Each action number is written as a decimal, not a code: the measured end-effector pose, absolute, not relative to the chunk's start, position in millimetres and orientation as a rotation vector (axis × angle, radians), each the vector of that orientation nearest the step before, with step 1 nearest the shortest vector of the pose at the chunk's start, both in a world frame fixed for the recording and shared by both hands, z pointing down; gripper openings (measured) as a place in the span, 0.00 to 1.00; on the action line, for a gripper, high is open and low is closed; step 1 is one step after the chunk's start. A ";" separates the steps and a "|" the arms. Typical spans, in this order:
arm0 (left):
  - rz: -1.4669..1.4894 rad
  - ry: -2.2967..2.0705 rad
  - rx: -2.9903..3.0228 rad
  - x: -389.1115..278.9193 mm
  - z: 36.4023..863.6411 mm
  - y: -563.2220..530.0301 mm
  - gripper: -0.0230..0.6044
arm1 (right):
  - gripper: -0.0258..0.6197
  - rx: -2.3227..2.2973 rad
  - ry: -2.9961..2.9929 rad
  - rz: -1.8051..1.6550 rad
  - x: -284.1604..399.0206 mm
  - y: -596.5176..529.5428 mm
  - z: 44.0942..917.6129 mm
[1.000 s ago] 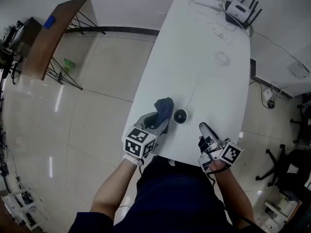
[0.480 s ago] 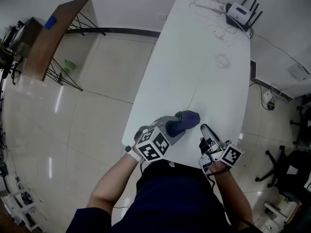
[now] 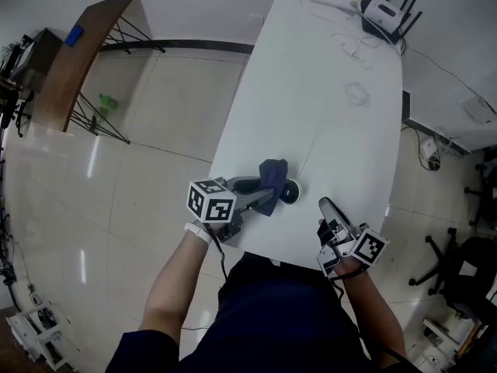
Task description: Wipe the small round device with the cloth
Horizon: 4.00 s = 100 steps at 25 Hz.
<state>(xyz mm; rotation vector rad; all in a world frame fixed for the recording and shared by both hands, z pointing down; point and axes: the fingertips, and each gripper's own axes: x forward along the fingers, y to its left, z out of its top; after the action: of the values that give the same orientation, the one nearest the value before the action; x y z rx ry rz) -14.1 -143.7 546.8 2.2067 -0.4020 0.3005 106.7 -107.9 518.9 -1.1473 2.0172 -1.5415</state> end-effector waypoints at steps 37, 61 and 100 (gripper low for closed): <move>1.077 -0.371 2.703 19.7 512.7 -102.4 0.23 | 0.11 -1.123 2.035 -1.508 97.2 -78.5 509.8; 1.060 0.014 2.370 -7.8 568.6 -154.1 0.23 | 0.11 -1.165 1.973 -1.613 99.3 -94.5 535.2; 1.178 0.286 2.554 10.6 532.5 -115.2 0.23 | 0.11 -1.363 1.923 -1.384 124.4 -54.3 502.0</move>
<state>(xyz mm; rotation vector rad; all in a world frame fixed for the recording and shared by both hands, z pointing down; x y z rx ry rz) 10.6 -115.2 532.5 2.5536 0.2863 1.1782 124.4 -54.3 502.0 -1.3630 1.9229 -1.3838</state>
